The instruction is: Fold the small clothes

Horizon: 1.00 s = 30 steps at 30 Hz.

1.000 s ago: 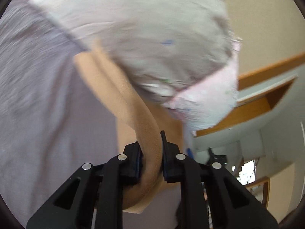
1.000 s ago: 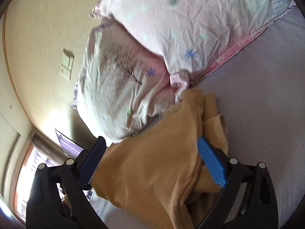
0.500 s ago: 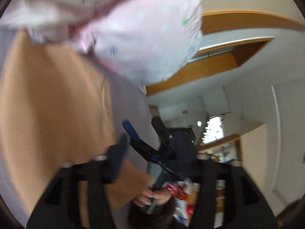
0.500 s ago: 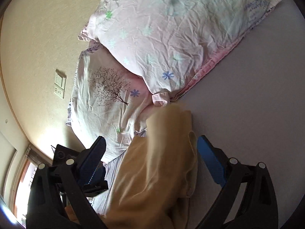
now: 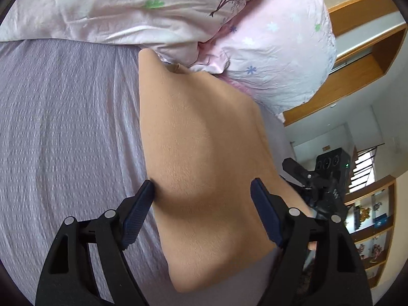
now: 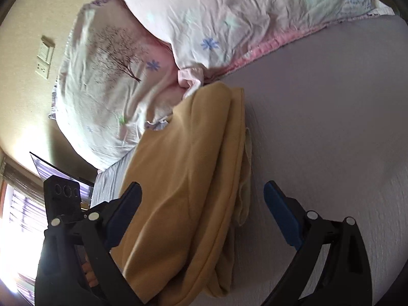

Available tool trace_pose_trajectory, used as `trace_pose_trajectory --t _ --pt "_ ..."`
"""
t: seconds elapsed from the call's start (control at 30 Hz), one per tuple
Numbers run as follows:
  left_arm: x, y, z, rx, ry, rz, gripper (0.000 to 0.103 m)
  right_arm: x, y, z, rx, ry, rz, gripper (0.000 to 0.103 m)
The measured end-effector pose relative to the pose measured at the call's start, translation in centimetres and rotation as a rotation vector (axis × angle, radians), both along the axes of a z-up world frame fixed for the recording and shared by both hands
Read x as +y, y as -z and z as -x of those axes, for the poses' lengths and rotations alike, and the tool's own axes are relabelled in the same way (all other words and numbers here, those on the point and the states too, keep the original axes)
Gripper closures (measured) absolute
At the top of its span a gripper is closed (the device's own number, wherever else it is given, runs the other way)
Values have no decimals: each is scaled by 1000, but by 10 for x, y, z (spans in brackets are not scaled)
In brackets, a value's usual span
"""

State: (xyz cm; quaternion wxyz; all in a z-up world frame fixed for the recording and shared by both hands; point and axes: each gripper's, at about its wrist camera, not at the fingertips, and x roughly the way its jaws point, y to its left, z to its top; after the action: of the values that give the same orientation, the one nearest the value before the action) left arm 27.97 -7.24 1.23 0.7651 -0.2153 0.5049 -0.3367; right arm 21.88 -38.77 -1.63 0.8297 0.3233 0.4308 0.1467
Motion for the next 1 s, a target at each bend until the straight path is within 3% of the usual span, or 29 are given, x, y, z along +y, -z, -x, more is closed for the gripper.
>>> trace_pose_trajectory --t 0.07,0.13,0.17,0.2,0.27,0.33,0.4,0.47,0.57,0.63,0.7,0.77,0.83,0.87,0.93,1.0 --pt "-3 4 -2 1 -6 -2 24 3 7 -4 8 -27 -15 12" --pt "-7 12 -4 21 -10 9 25 10 14 -7 9 -61 -28 38" --pt "-10 14 -6 14 -12 24 28 12 14 -5 -6 -58 -8 40" --pt "-12 14 -5 -4 -14 15 31 14 14 -4 -16 -58 13 50" --pt "-8 16 -2 -20 -3 -9 51 18 16 -2 -31 -62 6 61" --pt "0 14 -1 -18 2 38 66 23 10 1 -61 -73 -10 68" --pt "15 8 5 -32 4 97 69 35 -2 3 -113 -113 -43 70" --pt "37 -7 17 -97 -14 98 69 53 -8 1 -133 -157 -40 70" --pt "61 -13 28 -158 -54 0 65 91 0 -11 -91 -232 46 65" --pt "73 -5 32 -141 -75 -90 65 97 7 -13 -42 -217 100 47" --pt "87 -3 44 -154 -88 -87 64 85 -1 0 -70 -169 86 44" --pt "92 -19 67 -263 -95 -117 64 65 -21 25 -147 -108 53 44" --pt "90 -38 89 -380 -68 -136 61 59 -38 47 -192 -123 28 47" --pt "84 -49 105 -452 -38 -144 51 62 -44 54 -201 -140 35 49" --pt "71 -60 126 -542 20 -167 41 75 -51 65 -200 -179 68 55" --pt "48 -63 140 -596 90 -219 40 84 -51 67 -169 -210 85 62"
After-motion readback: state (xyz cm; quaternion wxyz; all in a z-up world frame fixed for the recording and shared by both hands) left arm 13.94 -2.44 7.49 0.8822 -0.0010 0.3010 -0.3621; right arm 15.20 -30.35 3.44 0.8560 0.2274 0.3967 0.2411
